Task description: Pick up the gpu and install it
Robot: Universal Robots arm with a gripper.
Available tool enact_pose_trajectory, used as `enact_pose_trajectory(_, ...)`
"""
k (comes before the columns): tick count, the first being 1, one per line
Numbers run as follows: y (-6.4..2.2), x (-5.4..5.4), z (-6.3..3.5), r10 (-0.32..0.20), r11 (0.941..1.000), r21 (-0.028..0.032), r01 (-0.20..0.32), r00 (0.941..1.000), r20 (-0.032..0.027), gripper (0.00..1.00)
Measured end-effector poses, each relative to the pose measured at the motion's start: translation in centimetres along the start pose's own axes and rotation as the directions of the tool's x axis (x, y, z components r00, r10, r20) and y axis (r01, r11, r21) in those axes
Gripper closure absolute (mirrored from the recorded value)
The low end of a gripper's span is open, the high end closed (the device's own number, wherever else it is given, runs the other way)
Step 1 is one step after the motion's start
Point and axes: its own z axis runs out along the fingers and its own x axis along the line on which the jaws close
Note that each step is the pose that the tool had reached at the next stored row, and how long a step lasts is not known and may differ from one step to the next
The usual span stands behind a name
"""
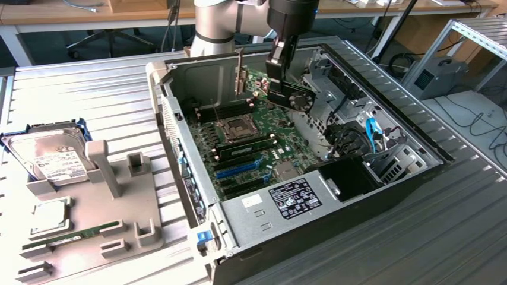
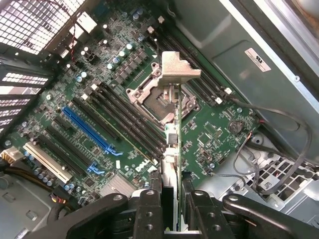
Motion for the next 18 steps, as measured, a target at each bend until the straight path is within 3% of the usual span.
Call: enact_pose_trajectory(18, 0.01, 0.00, 0.09, -0.034, 0.9994, -0.0010, 0.034, 0.9994, 0.0020, 0.74)
